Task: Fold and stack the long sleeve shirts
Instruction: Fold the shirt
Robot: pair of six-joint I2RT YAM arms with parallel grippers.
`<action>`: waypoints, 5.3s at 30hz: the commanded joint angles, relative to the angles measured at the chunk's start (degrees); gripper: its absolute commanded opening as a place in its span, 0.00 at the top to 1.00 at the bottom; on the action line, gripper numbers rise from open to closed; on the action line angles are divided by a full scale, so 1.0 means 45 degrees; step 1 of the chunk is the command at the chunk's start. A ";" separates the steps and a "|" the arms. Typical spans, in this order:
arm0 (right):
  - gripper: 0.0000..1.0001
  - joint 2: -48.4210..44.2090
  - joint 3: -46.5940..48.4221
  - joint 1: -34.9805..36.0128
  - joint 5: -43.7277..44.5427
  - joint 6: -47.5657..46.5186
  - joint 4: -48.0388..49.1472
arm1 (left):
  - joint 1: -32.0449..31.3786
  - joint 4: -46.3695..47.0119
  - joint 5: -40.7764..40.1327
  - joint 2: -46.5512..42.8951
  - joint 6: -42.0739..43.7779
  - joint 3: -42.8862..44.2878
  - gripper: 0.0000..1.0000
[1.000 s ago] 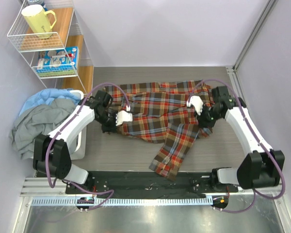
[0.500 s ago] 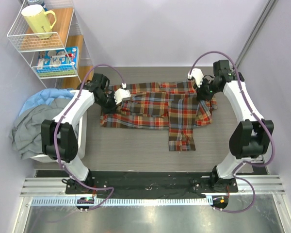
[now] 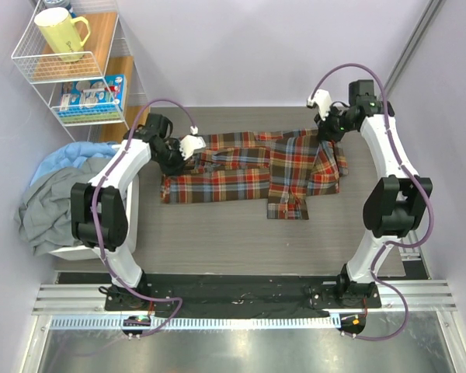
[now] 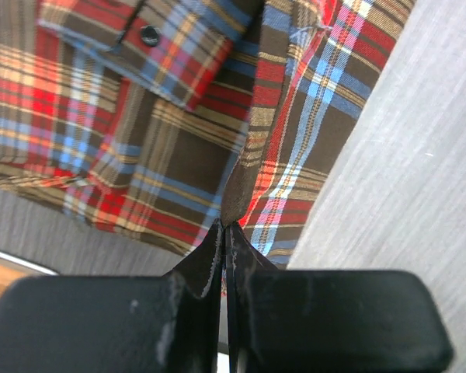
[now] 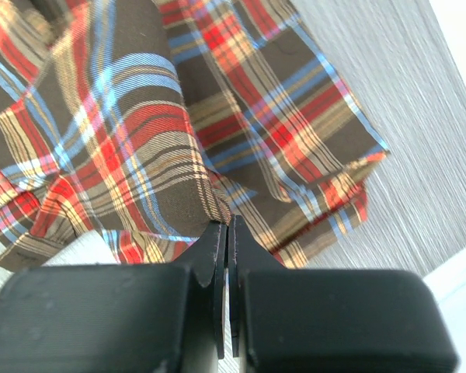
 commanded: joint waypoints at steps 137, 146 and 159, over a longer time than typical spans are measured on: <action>0.34 0.4730 0.3955 -0.1899 0.0592 0.6213 -0.3111 | 0.1459 -0.2126 -0.0102 0.3335 -0.4729 0.3769 0.27; 0.34 0.6117 0.4872 -0.1938 0.1432 0.7658 -0.2544 | 0.1850 -0.2146 -0.0627 0.3471 -0.5452 0.3123 0.27; 0.46 0.6644 0.4678 -0.1957 0.0652 0.8186 -0.2719 | 0.2280 -0.2497 -0.0142 0.4544 -0.6565 0.4274 0.27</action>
